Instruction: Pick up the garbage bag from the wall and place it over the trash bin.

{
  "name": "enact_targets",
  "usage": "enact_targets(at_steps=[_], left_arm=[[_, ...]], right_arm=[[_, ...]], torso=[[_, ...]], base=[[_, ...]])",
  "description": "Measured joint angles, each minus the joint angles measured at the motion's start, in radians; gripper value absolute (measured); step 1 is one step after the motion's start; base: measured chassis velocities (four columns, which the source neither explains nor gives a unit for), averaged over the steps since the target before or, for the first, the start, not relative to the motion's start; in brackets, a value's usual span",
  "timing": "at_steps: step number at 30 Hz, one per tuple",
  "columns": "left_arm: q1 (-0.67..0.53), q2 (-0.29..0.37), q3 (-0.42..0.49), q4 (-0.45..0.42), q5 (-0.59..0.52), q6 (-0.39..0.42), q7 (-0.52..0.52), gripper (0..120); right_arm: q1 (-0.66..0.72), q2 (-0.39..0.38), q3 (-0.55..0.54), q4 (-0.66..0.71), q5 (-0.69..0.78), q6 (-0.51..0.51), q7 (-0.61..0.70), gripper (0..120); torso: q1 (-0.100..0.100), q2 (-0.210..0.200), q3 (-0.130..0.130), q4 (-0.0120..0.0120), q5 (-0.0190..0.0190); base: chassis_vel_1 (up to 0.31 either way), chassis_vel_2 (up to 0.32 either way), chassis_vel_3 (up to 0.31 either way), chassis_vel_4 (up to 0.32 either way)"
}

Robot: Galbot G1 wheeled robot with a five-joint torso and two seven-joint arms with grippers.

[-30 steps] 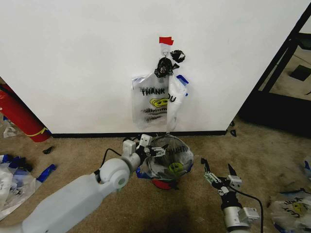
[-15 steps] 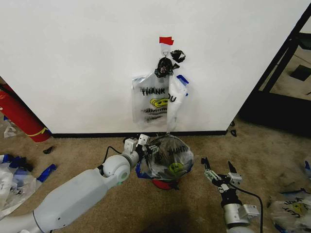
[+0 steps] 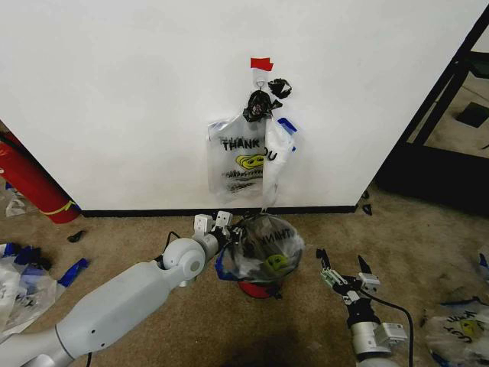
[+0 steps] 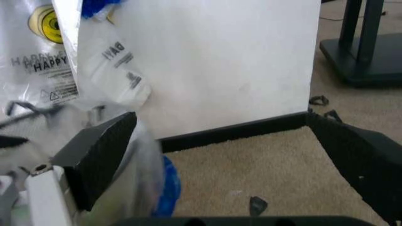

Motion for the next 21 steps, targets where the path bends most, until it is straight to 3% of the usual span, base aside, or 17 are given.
enact_targets(at_steps=[6,11,17,21], left_arm=[[0.098,0.009,-0.130,-0.119,-0.048,-0.002,-0.084,2],[0.290,-0.021,-0.290,-0.259,-0.078,-0.036,-0.254,2],[0.427,-0.075,-0.347,-0.315,0.011,-0.096,-0.377,2],[0.499,-0.120,-0.358,-0.308,0.113,-0.180,-0.336,2]], right_arm=[[0.015,-0.002,-0.007,-0.008,0.007,-0.010,0.003,100],[0.032,-0.015,-0.010,0.002,0.056,-0.042,0.021,100],[0.047,-0.020,-0.023,0.031,0.098,-0.088,0.049,100],[0.053,-0.024,-0.030,0.046,0.100,-0.104,0.057,100]], torso=[[0.000,0.000,0.000,-0.0002,-0.0001],[0.000,0.000,0.000,0.0006,-0.0002],[0.000,0.000,0.000,0.0001,-0.0001],[0.000,0.000,0.000,0.0001,-0.0001]], base=[[0.000,0.000,0.000,0.000],[0.000,0.000,0.000,0.000],[0.000,0.000,0.000,0.000],[0.000,0.000,0.000,0.000]])
